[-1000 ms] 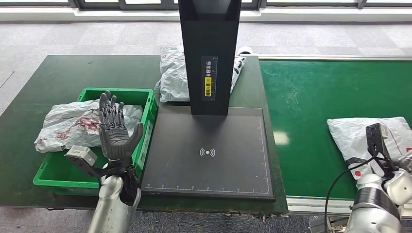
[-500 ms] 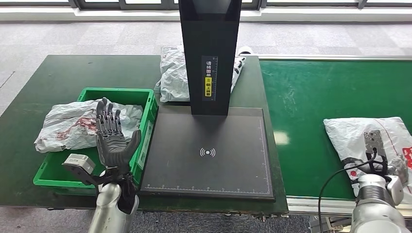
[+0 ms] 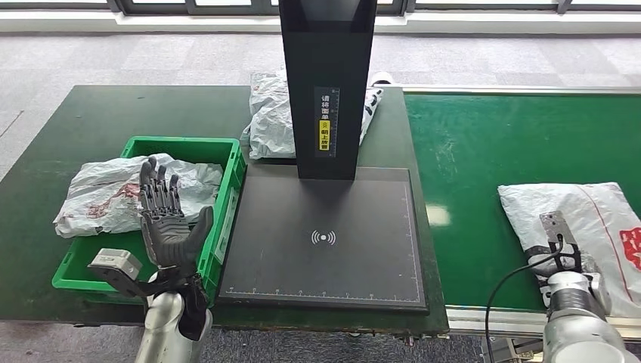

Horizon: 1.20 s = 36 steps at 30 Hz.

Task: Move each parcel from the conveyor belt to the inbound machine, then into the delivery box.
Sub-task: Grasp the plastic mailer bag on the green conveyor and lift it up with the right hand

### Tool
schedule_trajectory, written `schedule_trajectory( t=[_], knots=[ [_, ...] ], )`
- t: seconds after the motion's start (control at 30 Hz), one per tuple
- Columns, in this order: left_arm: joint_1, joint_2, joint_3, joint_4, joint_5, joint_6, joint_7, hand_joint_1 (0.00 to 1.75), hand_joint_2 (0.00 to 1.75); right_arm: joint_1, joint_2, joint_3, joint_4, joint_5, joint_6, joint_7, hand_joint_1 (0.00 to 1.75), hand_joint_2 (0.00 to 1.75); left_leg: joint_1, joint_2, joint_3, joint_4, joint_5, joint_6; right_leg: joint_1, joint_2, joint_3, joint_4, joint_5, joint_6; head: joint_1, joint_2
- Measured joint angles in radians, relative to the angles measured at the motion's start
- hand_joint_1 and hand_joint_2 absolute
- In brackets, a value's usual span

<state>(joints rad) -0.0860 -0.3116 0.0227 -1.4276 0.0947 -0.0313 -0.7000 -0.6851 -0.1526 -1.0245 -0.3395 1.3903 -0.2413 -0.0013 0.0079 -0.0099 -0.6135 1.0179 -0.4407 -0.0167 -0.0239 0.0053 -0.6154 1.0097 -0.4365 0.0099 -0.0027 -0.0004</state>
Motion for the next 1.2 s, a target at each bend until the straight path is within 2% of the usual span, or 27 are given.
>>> schedule_trajectory(
  t=[0.13, 0.37, 0.5, 0.67, 0.97, 1.0, 1.03, 1.1, 1.13, 1.17, 1.2],
  knots=[
    [0.0, 0.0, 0.0, -0.001, -0.005, -0.003, 0.0, 0.0, 1.75, 0.001, 0.001, 0.015, 0.007, 0.036, 0.043, 0.013, 1.75, 1.75, 0.0, 0.0, 0.0, 0.0, 0.0, 0.0, 0.0, 0.0, 0.0, 0.0, 0.0, 0.0, 0.0, 0.0],
    [0.0, 0.0, -0.001, 0.0, -0.005, -0.005, 0.0, 0.0, 1.75, 0.001, 0.001, 0.025, 0.011, 0.049, 0.058, -0.002, 1.75, 1.75, 0.0, 0.0, 0.0, 0.0, 0.0, 0.0, 0.0, 0.0, 0.0, 0.0, 0.0, 0.0, 0.0, 0.0],
    [-0.001, 0.0, -0.003, 0.004, -0.008, -0.007, 0.0, 0.0, 1.75, 0.001, 0.01, 0.048, 0.01, 0.065, 0.033, -0.059, 1.75, 1.75, 0.0, 0.0, 0.0, 0.0, 0.0, 0.0, 0.0, 0.0, 0.0, 0.0, 0.0, 0.0, 0.0, 0.0],
    [-0.004, 0.0, -0.012, 0.015, -0.014, -0.008, 0.0, 0.0, 1.75, -0.002, 0.048, 0.086, -0.005, 0.063, -0.031, -0.164, 1.75, 1.75, 0.0, 0.0, 0.0, 0.0, 0.0, 0.0, 0.001, 0.0, 0.0, 0.0, 0.0, 0.0, 0.0, 0.0],
    [-0.004, 0.0, -0.017, 0.019, -0.015, -0.008, 0.0, 0.0, 1.75, -0.003, 0.065, 0.098, -0.011, 0.055, -0.04, -0.19, 1.75, 1.75, 0.0, 0.0, 0.0, 0.0, 0.0, -0.001, 0.001, 0.0, 0.0, 0.0, 0.0, 0.0, 0.0, 0.0],
    [-0.004, 0.0, -0.018, 0.021, -0.016, -0.008, 0.0, 0.0, 1.75, -0.002, 0.079, 0.106, -0.02, 0.041, -0.047, -0.234, 1.75, 1.75, 0.001, 0.0, 0.0, 0.0, 0.001, -0.001, 0.001, 0.0, 0.0, 0.0, 0.0, 0.0, 0.0, 0.0],
    [-0.005, 0.0, -0.019, 0.025, -0.017, -0.008, 0.0, 0.0, 1.75, 0.01, 0.124, 0.143, -0.063, 0.0, -0.052, -0.311, 1.75, 1.75, 0.001, 0.002, 0.001, 0.0, 0.0, -0.001, 0.002, 0.002, 0.0, 0.0, 0.0, 0.0, 0.0, 0.0],
    [-0.007, 0.001, -0.02, 0.035, -0.02, -0.008, 0.0, 0.0, 1.75, 0.094, 0.279, 0.333, -0.257, -0.16, -0.05, -0.454, 1.75, 1.75, 0.002, 0.005, 0.002, -0.001, 0.0, -0.003, 0.004, 0.007, -0.001, 0.001, 0.0, -0.002, 0.0, 0.0],
    [-0.007, 0.001, -0.021, 0.039, -0.022, -0.008, 0.0, 0.0, 1.75, 0.144, 0.355, 0.443, -0.364, -0.238, -0.045, -0.49, 1.75, 1.75, 0.003, 0.007, 0.003, -0.002, 0.0, -0.005, 0.005, 0.009, -0.001, 0.001, 0.0, -0.003, 0.0, 0.0],
    [-0.007, 0.001, -0.021, 0.04, -0.023, -0.008, 0.0, 0.0, 1.75, 0.187, 0.404, 0.535, -0.447, -0.292, -0.042, -0.492, 1.75, 1.75, 0.003, 0.007, 0.003, -0.003, 0.0, -0.005, 0.006, 0.009, -0.002, 0.001, -0.001, -0.003, 0.0, 0.0],
    [-0.007, 0.001, -0.021, 0.041, -0.023, -0.008, 0.0, 0.0, 1.75, 0.208, 0.424, 0.586, -0.489, -0.311, -0.042, -0.49, 1.75, 1.75, 0.003, 0.006, 0.003, -0.003, 0.0, -0.005, 0.006, 0.009, -0.002, 0.001, -0.001, -0.004, 0.0, 0.0]
  ],
)
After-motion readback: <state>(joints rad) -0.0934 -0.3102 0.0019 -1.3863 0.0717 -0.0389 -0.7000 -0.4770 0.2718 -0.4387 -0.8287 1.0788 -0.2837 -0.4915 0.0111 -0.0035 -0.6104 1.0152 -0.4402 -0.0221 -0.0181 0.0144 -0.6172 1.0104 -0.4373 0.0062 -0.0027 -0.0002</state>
